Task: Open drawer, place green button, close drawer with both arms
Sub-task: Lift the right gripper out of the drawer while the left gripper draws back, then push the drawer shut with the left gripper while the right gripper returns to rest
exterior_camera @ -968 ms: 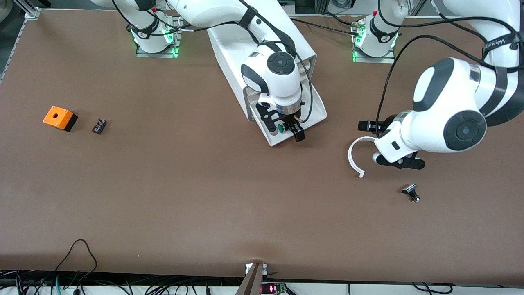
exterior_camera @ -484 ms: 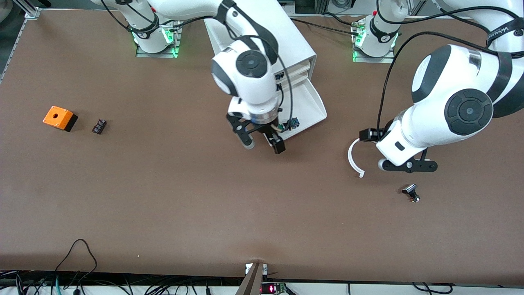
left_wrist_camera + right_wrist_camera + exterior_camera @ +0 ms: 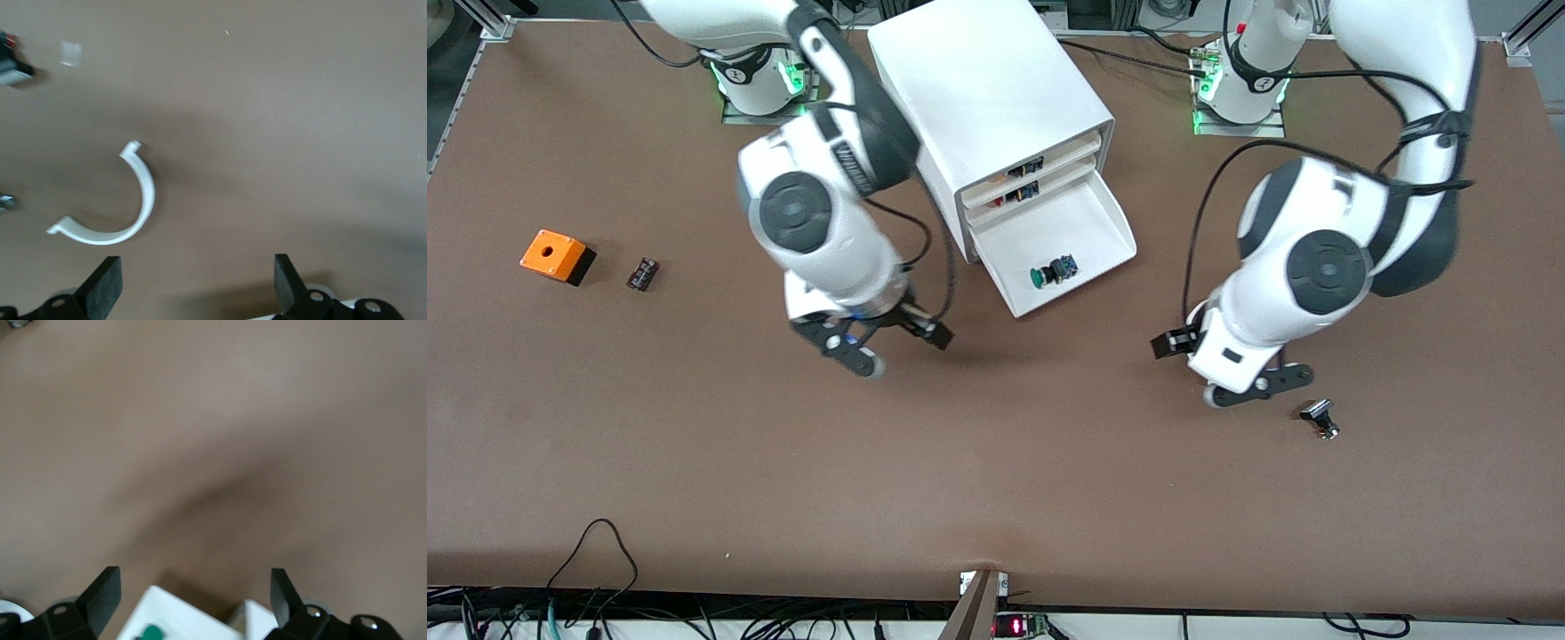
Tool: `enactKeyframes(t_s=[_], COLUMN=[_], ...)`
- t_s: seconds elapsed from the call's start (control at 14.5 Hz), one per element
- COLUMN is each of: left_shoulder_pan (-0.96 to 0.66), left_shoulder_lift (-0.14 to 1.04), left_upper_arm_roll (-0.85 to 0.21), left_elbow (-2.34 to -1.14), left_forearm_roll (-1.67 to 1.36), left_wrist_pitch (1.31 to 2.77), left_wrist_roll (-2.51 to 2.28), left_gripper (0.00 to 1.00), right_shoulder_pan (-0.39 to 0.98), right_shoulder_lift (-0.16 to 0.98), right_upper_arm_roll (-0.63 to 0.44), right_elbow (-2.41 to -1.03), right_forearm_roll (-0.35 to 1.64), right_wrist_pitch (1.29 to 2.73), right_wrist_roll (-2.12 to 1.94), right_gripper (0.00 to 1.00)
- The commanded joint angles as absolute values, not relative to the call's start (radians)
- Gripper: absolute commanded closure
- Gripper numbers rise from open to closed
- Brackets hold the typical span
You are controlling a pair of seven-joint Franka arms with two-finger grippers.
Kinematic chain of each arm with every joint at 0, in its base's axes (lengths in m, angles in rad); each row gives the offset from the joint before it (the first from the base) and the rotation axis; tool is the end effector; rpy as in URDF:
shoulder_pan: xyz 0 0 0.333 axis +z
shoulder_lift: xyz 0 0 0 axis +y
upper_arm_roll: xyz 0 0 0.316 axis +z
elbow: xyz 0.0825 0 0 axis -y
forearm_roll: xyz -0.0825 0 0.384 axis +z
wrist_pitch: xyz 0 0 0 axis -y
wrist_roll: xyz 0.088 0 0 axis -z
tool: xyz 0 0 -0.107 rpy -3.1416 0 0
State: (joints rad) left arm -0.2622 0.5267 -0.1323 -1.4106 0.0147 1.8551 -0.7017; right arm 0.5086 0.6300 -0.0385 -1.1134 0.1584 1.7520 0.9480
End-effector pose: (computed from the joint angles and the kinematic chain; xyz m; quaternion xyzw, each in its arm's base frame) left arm 0.6499 -0.2516 0.3927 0.9863 0.1580 -0.0470 0.0024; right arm 0.6445 0.3524 0.4498 -0.9670 0.2460 0.0400 0.0534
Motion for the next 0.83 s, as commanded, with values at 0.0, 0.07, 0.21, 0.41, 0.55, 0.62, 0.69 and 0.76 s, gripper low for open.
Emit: enactKeyframes(t_s=[0.0, 0.07, 0.21, 0.41, 0.55, 0.62, 0.69, 0.76], left_shoulder_pan=[-0.310, -0.330, -0.366, -0.391, -0.402, -0.405, -0.405, -0.405], left_shoulder_lift=[0.492, 0.488, 0.486, 0.485, 0.483, 0.483, 0.482, 0.471], left_upper_arm_roll=[-0.127, -0.127, -0.127, -0.127, -0.129, -0.136, -0.158, -0.173], left_elbow=[-1.580, -1.630, -1.730, -1.860, -1.919, -1.933, -1.948, -1.966], left_forearm_roll=[0.031, 0.035, 0.037, 0.046, 0.046, 0.046, 0.046, 0.046], left_wrist_pitch=[2.020, 2.078, 2.207, 2.371, 2.462, 2.468, 2.468, 2.470], left_wrist_roll=[-0.811, -0.842, -0.911, -0.934, -0.949, -0.959, -0.968, -0.986], left_gripper=[0.00, 0.00, 0.00, 0.00, 0.00, 0.00, 0.00, 0.00], right_shoulder_pan=[0.413, 0.384, 0.353, 0.353, 0.353, 0.353, 0.353, 0.353], right_shoulder_lift=[0.562, 0.527, 0.474, 0.391, 0.319, 0.292, 0.266, 0.241], right_upper_arm_roll=[-0.026, -0.034, -0.070, -0.153, -0.192, -0.208, -0.216, -0.216], right_elbow=[-1.166, -1.205, -1.264, -1.351, -1.423, -1.452, -1.474, -1.494], right_forearm_roll=[0.183, 0.183, 0.180, 0.173, 0.164, 0.155, 0.138, 0.114], right_wrist_pitch=[1.684, 1.690, 1.690, 1.684, 1.687, 1.692, 1.690, 1.690], right_wrist_roll=[0.716, 0.634, 0.469, 0.301, 0.229, 0.203, 0.183, 0.176], right_gripper=[0.01, 0.01, 0.01, 0.00, 0.00, 0.00, 0.00, 0.00])
